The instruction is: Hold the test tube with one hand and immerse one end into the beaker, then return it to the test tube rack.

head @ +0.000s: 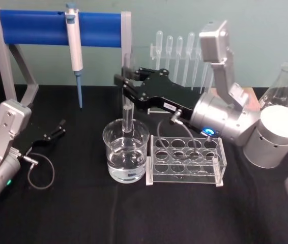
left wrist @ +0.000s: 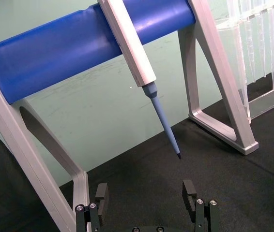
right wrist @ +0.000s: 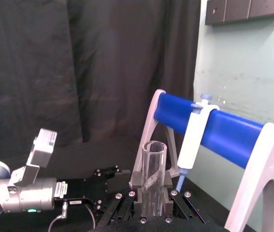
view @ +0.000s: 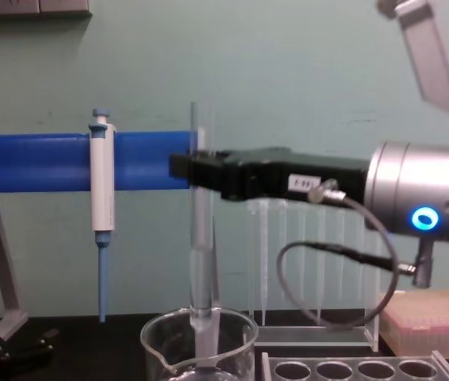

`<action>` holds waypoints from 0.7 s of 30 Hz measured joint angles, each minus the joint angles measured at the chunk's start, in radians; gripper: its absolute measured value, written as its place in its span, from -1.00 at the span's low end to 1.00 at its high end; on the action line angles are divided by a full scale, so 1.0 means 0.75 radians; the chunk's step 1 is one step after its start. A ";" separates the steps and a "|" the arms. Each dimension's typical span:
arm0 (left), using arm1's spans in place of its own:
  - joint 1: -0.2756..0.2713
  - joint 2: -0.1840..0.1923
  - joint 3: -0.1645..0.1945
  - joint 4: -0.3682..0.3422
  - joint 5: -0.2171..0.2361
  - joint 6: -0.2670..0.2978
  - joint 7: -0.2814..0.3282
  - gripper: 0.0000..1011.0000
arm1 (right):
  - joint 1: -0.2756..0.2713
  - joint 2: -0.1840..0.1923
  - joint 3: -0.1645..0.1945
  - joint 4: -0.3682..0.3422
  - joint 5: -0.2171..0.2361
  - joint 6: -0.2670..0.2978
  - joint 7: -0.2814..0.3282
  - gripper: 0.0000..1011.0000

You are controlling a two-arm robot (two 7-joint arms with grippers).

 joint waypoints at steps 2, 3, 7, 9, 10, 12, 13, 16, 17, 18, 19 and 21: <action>0.000 0.000 0.000 0.000 0.000 0.000 0.000 0.98 | 0.004 -0.007 -0.010 0.027 -0.005 -0.012 0.006 -0.55; 0.000 0.000 0.000 0.000 0.000 0.000 0.000 0.98 | 0.006 -0.010 -0.015 0.038 -0.009 -0.019 0.009 -0.55; 0.000 0.000 0.000 0.000 0.000 0.000 0.000 0.98 | 0.010 -0.027 -0.040 0.112 -0.028 -0.062 0.034 -0.55; 0.000 0.000 0.000 0.000 0.000 0.000 0.000 0.98 | 0.009 -0.033 -0.048 0.135 -0.034 -0.077 0.042 -0.55; 0.000 0.000 0.000 0.000 0.000 0.000 0.000 0.98 | 0.005 -0.037 -0.055 0.156 -0.043 -0.091 0.046 -0.55; 0.000 0.000 0.000 0.000 0.000 0.000 0.000 0.98 | 0.000 -0.041 -0.061 0.175 -0.049 -0.103 0.052 -0.55; 0.000 0.000 0.000 0.000 0.000 0.000 0.000 0.98 | -0.003 -0.043 -0.064 0.185 -0.054 -0.109 0.055 -0.55; 0.000 0.000 0.000 0.000 0.000 0.000 0.000 0.98 | -0.015 -0.053 -0.073 0.226 -0.068 -0.134 0.064 -0.55; 0.000 0.000 0.000 0.000 0.000 0.000 0.000 0.98 | -0.017 -0.055 -0.073 0.234 -0.071 -0.138 0.066 -0.55; 0.000 0.000 0.000 0.000 0.000 0.000 0.000 0.98 | -0.020 -0.058 -0.074 0.241 -0.072 -0.144 0.068 -0.55; 0.000 0.000 0.000 0.000 0.000 0.000 0.000 0.98 | -0.022 -0.060 -0.074 0.246 -0.074 -0.148 0.069 -0.55; 0.000 0.000 0.000 0.000 0.000 0.000 0.000 0.98 | -0.029 -0.065 -0.074 0.258 -0.078 -0.154 0.071 -0.55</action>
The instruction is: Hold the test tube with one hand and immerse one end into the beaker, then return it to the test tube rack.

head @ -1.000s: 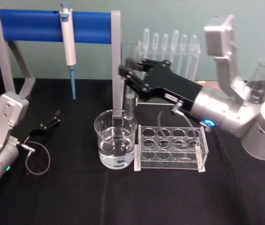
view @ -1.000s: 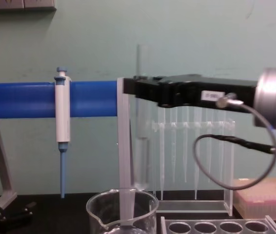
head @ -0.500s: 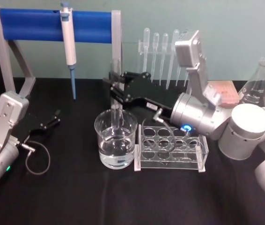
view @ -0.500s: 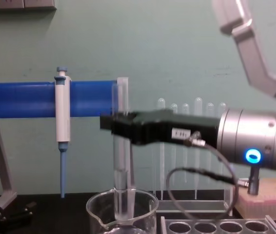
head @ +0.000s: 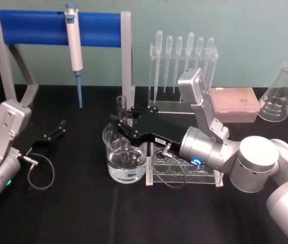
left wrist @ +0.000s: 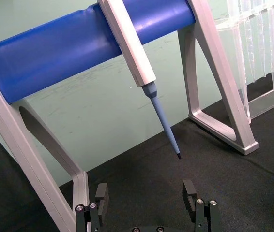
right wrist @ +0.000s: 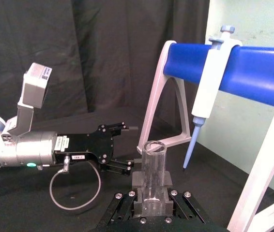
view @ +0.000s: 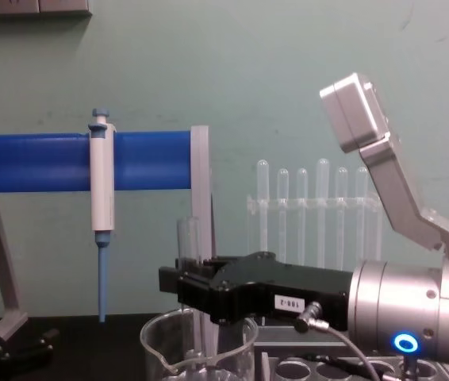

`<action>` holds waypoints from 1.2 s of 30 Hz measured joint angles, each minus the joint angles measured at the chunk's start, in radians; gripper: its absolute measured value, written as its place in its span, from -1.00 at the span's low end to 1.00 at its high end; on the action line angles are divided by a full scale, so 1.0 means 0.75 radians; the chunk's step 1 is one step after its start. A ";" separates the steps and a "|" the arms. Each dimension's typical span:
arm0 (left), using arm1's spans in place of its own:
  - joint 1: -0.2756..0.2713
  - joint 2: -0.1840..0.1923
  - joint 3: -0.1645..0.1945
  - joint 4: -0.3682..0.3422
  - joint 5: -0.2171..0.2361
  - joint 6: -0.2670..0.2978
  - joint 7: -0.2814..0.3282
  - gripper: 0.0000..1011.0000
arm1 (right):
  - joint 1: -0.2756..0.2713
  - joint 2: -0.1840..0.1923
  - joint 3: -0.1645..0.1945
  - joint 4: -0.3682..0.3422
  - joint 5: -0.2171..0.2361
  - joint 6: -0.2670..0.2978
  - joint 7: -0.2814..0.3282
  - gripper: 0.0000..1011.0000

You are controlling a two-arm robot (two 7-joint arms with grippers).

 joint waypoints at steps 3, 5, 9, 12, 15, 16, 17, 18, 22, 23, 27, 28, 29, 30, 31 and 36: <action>0.000 0.000 0.000 0.000 0.000 0.000 0.000 0.98 | -0.008 -0.001 0.003 0.002 -0.005 -0.003 0.001 -0.55; 0.000 0.000 0.000 0.000 0.000 0.000 0.000 0.98 | -0.017 0.000 0.008 -0.009 -0.010 -0.004 0.000 -0.55; 0.000 0.000 0.000 0.000 0.000 0.000 0.000 0.98 | -0.030 0.007 0.015 -0.036 -0.021 -0.001 -0.009 -0.55; 0.000 0.000 0.000 0.000 0.000 0.000 0.000 0.98 | -0.039 0.012 0.022 -0.051 -0.026 0.001 -0.017 -0.55; 0.000 0.000 0.000 0.000 0.000 0.000 0.000 0.98 | -0.049 0.019 0.032 -0.071 -0.030 0.005 -0.025 -0.55; 0.000 0.000 0.000 0.000 0.000 0.000 0.000 0.98 | -0.051 0.020 0.034 -0.075 -0.030 0.006 -0.027 -0.55; 0.000 0.000 0.000 0.000 0.000 0.000 0.000 0.98 | -0.053 0.021 0.037 -0.078 -0.030 0.007 -0.027 -0.55; 0.000 0.000 0.000 0.000 0.000 0.000 0.000 0.98 | -0.055 0.021 0.039 -0.080 -0.030 0.007 -0.028 -0.55; 0.000 0.000 0.000 0.000 0.000 0.000 0.000 0.98 | -0.062 0.021 0.046 -0.084 -0.027 0.007 -0.028 -0.55; 0.000 0.000 0.000 0.000 0.000 0.000 0.000 0.98 | -0.062 0.021 0.046 -0.084 -0.027 0.007 -0.028 -0.55; 0.000 0.000 0.000 0.000 0.000 0.000 0.000 0.98 | -0.062 0.021 0.045 -0.084 -0.027 0.007 -0.028 -0.55; 0.000 0.000 0.000 0.000 0.000 0.000 0.000 0.98 | -0.061 0.021 0.045 -0.084 -0.027 0.007 -0.029 -0.55; 0.000 0.000 0.000 0.000 0.000 0.000 0.000 0.98 | -0.061 0.021 0.045 -0.084 -0.027 0.007 -0.029 -0.55; 0.000 0.000 0.000 0.000 0.000 0.000 0.000 0.98 | -0.061 0.021 0.045 -0.085 -0.027 0.008 -0.029 -0.55; 0.000 0.000 0.000 0.000 0.000 0.000 0.000 0.98 | -0.061 0.021 0.045 -0.085 -0.027 0.008 -0.029 -0.55; 0.000 0.000 0.000 0.000 0.000 0.000 0.000 0.98 | -0.061 0.022 0.044 -0.085 -0.027 0.009 -0.030 -0.55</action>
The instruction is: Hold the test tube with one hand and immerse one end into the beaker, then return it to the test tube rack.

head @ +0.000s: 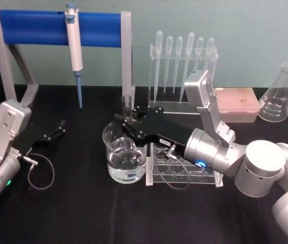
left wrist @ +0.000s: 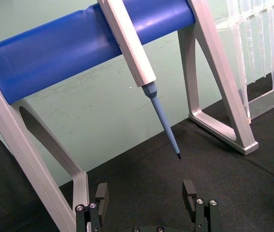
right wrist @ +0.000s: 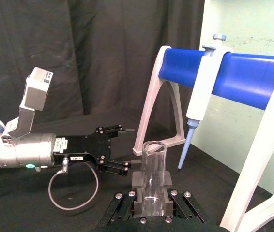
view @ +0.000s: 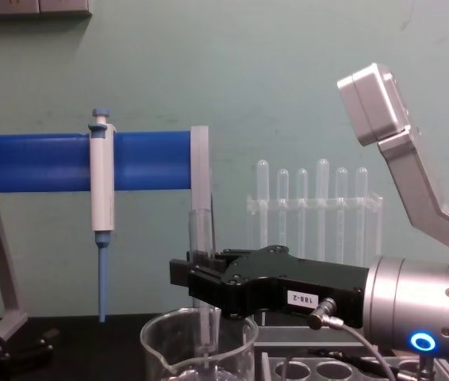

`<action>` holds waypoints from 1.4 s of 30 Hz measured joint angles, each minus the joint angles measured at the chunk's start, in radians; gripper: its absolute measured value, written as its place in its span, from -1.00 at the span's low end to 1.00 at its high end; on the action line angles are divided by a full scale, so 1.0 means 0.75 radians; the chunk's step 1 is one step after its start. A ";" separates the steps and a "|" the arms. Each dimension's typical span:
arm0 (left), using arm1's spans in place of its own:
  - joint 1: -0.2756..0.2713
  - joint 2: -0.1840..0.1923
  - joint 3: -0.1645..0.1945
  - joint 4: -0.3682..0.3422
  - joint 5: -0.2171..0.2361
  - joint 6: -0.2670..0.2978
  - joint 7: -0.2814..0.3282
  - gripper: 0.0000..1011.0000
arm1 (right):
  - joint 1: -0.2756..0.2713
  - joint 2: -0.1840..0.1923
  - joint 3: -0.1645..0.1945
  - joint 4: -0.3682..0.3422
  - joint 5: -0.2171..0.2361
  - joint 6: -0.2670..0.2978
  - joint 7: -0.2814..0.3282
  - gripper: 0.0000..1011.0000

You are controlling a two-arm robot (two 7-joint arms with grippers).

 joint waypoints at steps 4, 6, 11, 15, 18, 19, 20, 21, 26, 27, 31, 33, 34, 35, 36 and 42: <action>0.000 0.000 0.000 0.000 0.000 0.000 0.000 0.98 | 0.000 0.000 0.000 0.000 0.000 0.001 -0.001 -0.55; 0.000 0.000 0.000 0.000 0.000 0.000 0.000 0.98 | 0.001 0.001 -0.001 0.000 0.000 0.001 -0.001 -0.55; 0.000 0.000 0.000 0.000 0.000 0.000 0.000 0.98 | 0.001 0.001 -0.001 0.000 0.000 0.001 -0.001 -0.55; 0.000 0.000 0.000 0.000 0.000 0.000 0.000 0.98 | 0.001 0.001 -0.001 0.000 0.000 0.001 -0.001 -0.55; 0.000 0.000 0.000 0.000 0.000 0.000 0.000 0.98 | 0.001 0.001 -0.001 0.000 0.000 0.001 -0.001 -0.55; 0.000 0.000 0.000 0.000 0.000 0.000 0.000 0.98 | 0.001 0.001 -0.001 0.000 0.000 0.001 -0.001 -0.55; 0.000 0.000 0.000 0.000 0.000 0.000 0.000 0.98 | 0.001 0.001 -0.001 0.000 0.000 0.001 -0.001 -0.55; 0.000 0.000 0.000 0.000 0.000 0.000 0.000 0.98 | 0.001 0.001 -0.001 0.000 0.000 0.001 -0.001 -0.55; 0.000 0.000 0.000 0.000 0.000 0.000 0.000 0.98 | 0.001 0.001 -0.001 0.000 0.000 0.001 -0.001 -0.55; 0.000 0.000 0.000 0.000 0.000 0.000 0.000 0.98 | 0.001 0.001 -0.001 0.000 0.000 0.001 -0.001 -0.55; 0.000 0.000 0.000 0.000 0.000 0.000 0.000 0.98 | 0.001 0.001 -0.001 0.000 0.000 0.001 -0.001 -0.55; 0.000 0.000 0.000 0.000 0.000 0.000 0.000 0.98 | 0.001 0.001 -0.001 0.000 0.000 0.001 -0.001 -0.55; 0.000 0.000 0.000 0.000 0.000 0.000 0.000 0.98 | 0.001 0.001 -0.001 0.000 0.000 0.001 -0.001 -0.55; 0.000 0.000 0.000 0.000 0.000 0.000 0.000 0.98 | 0.001 0.001 -0.001 0.000 0.000 0.001 -0.001 -0.55; 0.000 0.000 0.000 0.000 0.000 0.000 0.000 0.98 | 0.001 0.001 -0.001 0.000 0.000 0.001 -0.001 -0.55; 0.000 0.000 0.000 0.000 0.000 0.000 0.000 0.98 | 0.001 0.001 -0.001 0.000 0.000 0.001 -0.001 -0.55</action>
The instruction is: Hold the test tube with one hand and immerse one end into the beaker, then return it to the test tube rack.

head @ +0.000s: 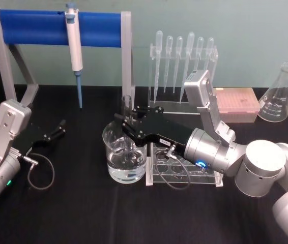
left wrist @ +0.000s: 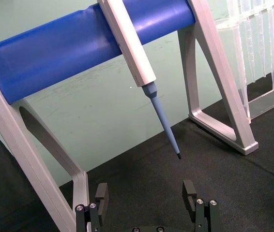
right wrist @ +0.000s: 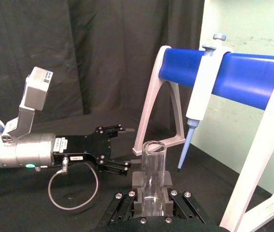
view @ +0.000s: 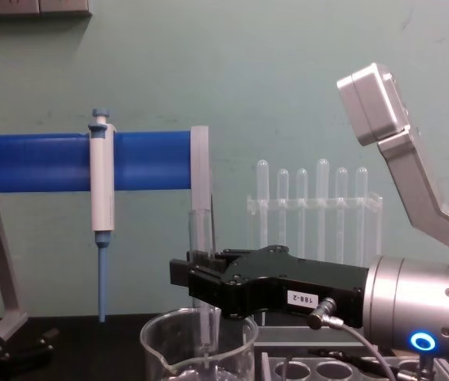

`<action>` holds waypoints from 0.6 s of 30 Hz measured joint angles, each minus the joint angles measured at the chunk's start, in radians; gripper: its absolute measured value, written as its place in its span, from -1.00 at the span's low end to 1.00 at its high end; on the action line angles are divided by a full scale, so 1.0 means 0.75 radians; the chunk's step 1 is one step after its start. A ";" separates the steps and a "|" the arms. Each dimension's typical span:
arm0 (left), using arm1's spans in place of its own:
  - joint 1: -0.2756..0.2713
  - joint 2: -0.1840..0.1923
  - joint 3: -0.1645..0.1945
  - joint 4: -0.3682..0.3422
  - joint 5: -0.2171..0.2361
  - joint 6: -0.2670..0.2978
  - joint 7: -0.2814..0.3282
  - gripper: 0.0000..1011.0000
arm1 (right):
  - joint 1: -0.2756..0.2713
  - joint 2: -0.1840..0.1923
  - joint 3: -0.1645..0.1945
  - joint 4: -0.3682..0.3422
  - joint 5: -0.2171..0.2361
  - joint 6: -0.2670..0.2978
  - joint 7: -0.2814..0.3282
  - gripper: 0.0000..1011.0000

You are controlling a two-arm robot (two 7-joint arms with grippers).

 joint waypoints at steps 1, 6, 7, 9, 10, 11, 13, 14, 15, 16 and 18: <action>0.000 0.000 0.000 0.000 0.000 0.000 0.000 0.98 | 0.000 0.000 0.000 0.000 0.000 0.000 0.000 -0.55; 0.000 0.000 0.000 0.000 0.000 0.000 0.000 0.98 | 0.000 0.000 0.000 0.000 0.000 0.000 0.000 -0.55; 0.000 0.000 0.000 0.000 0.000 0.000 0.000 0.98 | 0.000 0.000 0.000 0.000 0.000 0.000 0.000 -0.55; 0.000 0.000 0.000 0.000 0.000 0.000 0.000 0.98 | 0.000 0.000 0.000 0.000 0.000 0.000 0.000 -0.55; 0.000 0.000 0.000 0.000 0.000 0.000 0.000 0.98 | 0.000 0.000 0.000 0.000 0.000 0.000 0.000 -0.55; 0.000 0.000 0.000 0.000 0.000 0.000 0.000 0.98 | 0.000 0.000 0.000 0.000 0.000 0.000 0.000 -0.55; 0.000 0.000 0.000 0.000 0.000 0.000 0.000 0.98 | 0.000 0.000 0.000 0.000 0.000 0.000 0.000 -0.55; 0.000 0.000 0.000 0.000 0.000 0.000 0.000 0.98 | 0.000 0.000 0.000 0.000 0.000 0.000 0.000 -0.55; 0.000 0.000 0.000 0.000 0.000 0.000 0.000 0.98 | 0.000 0.000 0.000 0.000 0.000 0.000 0.000 -0.55; 0.000 0.000 0.000 0.000 0.000 0.000 0.000 0.98 | 0.000 0.000 0.000 0.000 0.000 0.000 0.000 -0.55; 0.000 0.000 0.000 0.000 0.000 0.000 0.000 0.98 | 0.000 0.000 0.000 0.000 0.000 0.000 0.000 -0.55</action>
